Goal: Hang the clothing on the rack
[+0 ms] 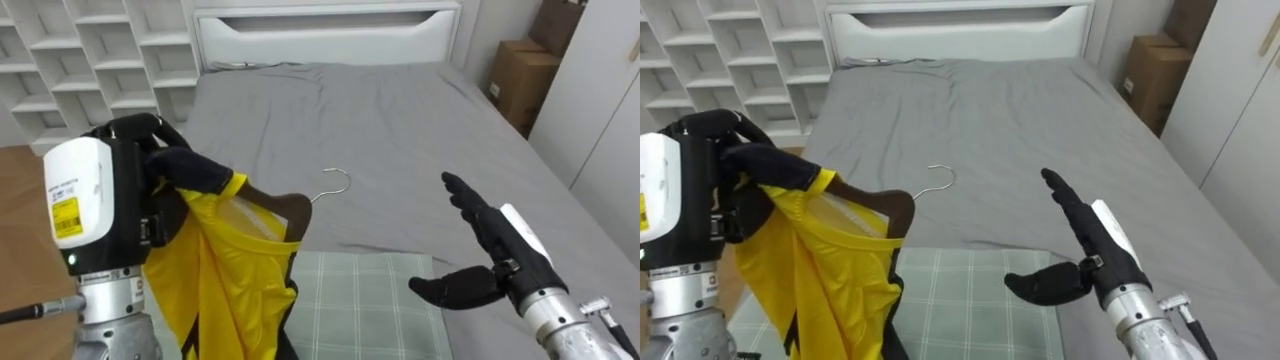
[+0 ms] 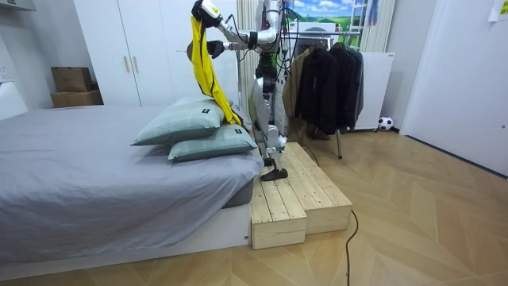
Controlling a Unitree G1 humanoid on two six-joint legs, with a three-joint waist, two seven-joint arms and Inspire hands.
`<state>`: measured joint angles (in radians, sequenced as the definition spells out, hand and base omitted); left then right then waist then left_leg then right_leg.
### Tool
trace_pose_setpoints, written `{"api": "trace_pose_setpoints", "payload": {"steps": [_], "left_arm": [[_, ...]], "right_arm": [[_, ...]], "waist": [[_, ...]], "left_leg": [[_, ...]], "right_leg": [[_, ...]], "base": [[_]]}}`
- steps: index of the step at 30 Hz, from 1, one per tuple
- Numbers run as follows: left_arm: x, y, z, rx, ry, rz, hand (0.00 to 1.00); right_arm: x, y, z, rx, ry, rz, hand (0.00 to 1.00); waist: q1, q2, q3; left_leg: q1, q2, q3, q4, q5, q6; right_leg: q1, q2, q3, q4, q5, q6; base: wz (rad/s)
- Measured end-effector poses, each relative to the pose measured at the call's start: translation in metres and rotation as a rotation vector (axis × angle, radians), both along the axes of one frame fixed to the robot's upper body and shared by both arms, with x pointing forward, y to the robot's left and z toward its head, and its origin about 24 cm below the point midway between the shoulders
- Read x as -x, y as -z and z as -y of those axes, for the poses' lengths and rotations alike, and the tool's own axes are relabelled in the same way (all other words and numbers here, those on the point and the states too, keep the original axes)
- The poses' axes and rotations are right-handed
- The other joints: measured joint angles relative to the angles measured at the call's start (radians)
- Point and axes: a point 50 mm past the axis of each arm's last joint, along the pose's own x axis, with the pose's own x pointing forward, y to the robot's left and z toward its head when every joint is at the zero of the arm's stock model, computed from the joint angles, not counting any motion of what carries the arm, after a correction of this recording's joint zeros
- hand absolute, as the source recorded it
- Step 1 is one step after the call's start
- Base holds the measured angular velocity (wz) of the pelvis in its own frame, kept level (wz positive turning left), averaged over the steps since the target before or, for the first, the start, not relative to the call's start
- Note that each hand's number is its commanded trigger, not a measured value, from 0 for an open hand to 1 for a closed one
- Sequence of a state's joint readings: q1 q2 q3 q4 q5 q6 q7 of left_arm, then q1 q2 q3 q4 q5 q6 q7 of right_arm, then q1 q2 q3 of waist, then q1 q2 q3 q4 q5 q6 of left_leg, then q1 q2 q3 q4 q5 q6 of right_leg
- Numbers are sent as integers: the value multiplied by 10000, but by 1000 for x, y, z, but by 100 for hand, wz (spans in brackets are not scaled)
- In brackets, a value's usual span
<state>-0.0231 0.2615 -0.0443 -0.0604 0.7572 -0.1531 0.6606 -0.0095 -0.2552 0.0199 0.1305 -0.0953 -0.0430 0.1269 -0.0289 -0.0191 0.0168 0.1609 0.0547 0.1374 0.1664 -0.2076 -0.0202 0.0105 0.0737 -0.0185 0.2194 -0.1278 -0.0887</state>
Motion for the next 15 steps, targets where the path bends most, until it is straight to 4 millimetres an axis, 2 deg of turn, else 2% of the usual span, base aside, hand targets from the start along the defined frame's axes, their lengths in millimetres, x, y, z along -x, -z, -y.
{"api": "trace_pose_setpoints", "payload": {"steps": [8, 15], "left_arm": [[-4, -5, 6, 16, 275, 216, 100], [-4, -5, 7, 29, 296, 218, 100]], "right_arm": [[2, 20, 3, -570, -132, -1022, 0], [-2, 25, -2, -762, -816, -1480, 0]], "waist": [[79, -71, -17], [98, -83, -20]], "left_leg": [[-46, 22, -28, -5, 0, 0], [-6, 18, -17, -15, 0, 0]], "right_leg": [[122, 7, -114, -148, 43, -21], [160, 6, -87, -174, 42, -20]], "base": [[2], [0]]}}
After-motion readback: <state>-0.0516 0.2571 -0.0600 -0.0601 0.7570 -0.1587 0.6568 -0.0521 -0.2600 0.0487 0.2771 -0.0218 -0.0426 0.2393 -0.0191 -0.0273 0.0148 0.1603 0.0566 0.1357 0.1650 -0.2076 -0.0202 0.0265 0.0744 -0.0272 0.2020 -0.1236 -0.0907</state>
